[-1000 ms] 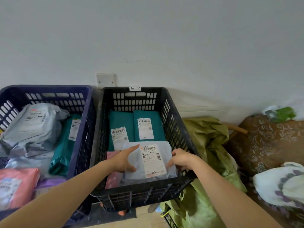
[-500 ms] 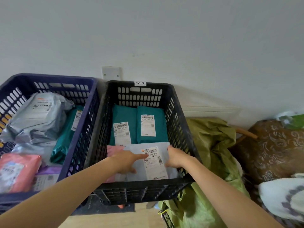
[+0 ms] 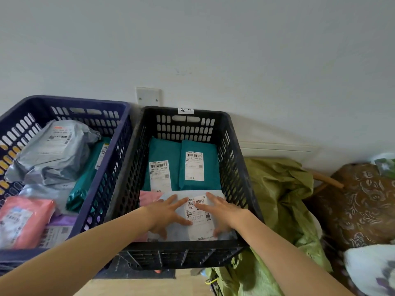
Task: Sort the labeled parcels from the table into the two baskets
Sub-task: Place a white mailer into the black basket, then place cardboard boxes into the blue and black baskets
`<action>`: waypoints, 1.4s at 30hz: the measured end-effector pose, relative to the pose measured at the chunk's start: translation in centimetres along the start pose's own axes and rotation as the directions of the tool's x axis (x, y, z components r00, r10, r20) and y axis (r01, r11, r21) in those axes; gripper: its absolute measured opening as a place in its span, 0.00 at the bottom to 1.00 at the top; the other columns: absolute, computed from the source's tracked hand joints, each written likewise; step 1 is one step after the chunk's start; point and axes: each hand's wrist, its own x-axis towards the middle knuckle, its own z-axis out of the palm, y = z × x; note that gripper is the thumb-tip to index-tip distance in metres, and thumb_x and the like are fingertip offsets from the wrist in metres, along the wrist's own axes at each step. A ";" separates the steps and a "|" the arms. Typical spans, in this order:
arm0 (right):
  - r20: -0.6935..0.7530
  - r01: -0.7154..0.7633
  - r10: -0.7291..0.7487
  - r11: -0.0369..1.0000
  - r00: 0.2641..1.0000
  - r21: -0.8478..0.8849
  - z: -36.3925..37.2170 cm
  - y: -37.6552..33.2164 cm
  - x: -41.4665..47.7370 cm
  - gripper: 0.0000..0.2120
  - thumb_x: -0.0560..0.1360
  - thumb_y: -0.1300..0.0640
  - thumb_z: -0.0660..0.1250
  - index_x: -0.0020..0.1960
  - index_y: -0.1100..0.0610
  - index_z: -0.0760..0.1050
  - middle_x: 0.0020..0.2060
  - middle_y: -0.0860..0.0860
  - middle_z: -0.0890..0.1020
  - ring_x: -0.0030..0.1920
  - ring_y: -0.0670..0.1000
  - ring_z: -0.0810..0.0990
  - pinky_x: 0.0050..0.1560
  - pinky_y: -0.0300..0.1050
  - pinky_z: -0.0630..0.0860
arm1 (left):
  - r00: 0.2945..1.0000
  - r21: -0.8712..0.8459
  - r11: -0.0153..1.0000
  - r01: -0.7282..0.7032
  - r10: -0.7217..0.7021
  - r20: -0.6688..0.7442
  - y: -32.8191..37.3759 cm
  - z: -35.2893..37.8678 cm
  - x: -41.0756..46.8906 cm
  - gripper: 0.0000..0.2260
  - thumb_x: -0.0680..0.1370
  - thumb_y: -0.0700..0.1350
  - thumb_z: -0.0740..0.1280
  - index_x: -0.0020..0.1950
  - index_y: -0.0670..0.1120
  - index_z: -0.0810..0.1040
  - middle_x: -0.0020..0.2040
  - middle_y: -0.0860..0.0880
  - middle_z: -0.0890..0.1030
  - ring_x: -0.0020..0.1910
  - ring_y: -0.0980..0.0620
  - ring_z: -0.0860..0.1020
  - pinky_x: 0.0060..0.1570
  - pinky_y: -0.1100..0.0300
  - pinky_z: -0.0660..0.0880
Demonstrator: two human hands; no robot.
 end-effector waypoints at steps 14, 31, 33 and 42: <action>0.141 -0.042 0.041 0.999 0.989 0.005 -0.4 0.1 0.0 0.47 0.72 0.59 0.73 0.77 0.40 0.45 0.77 0.52 0.37 0.76 0.63 0.52 0.73 0.61 0.60 | 1.000 0.039 0.999 0.022 -0.022 0.012 1.1 -0.6 1.6 0.36 0.76 0.45 0.69 0.76 0.65 0.53 0.79 0.48 0.39 0.77 0.41 0.41 0.74 0.39 0.49; -0.537 0.352 -0.127 0.872 0.834 0.339 -12.9 -11.8 1.9 0.22 0.81 0.52 0.61 0.74 0.47 0.63 0.72 0.50 0.66 0.66 0.52 0.71 0.64 0.49 0.71 | 0.704 -0.315 0.859 0.403 -0.511 -0.494 -8.5 -4.8 -14.1 0.26 0.82 0.51 0.60 0.77 0.58 0.54 0.79 0.47 0.48 0.77 0.46 0.53 0.72 0.50 0.57; -0.576 0.402 -0.123 0.830 0.808 0.387 -14.2 -15.3 2.5 0.22 0.81 0.51 0.61 0.74 0.47 0.63 0.71 0.49 0.67 0.63 0.51 0.74 0.59 0.48 0.74 | 0.654 -0.367 0.824 0.431 -0.566 -0.503 -10.0 -3.9 -17.2 0.26 0.81 0.51 0.60 0.77 0.57 0.55 0.79 0.47 0.50 0.76 0.45 0.57 0.71 0.49 0.60; -0.665 0.564 -0.121 0.652 0.737 0.506 -18.2 -35.2 5.8 0.20 0.80 0.57 0.60 0.71 0.52 0.68 0.66 0.53 0.74 0.58 0.49 0.76 0.55 0.41 0.71 | 0.468 -0.542 0.688 0.482 -0.725 -0.505 -18.2 4.3 -34.2 0.24 0.81 0.54 0.59 0.77 0.57 0.57 0.78 0.49 0.54 0.74 0.46 0.61 0.68 0.49 0.67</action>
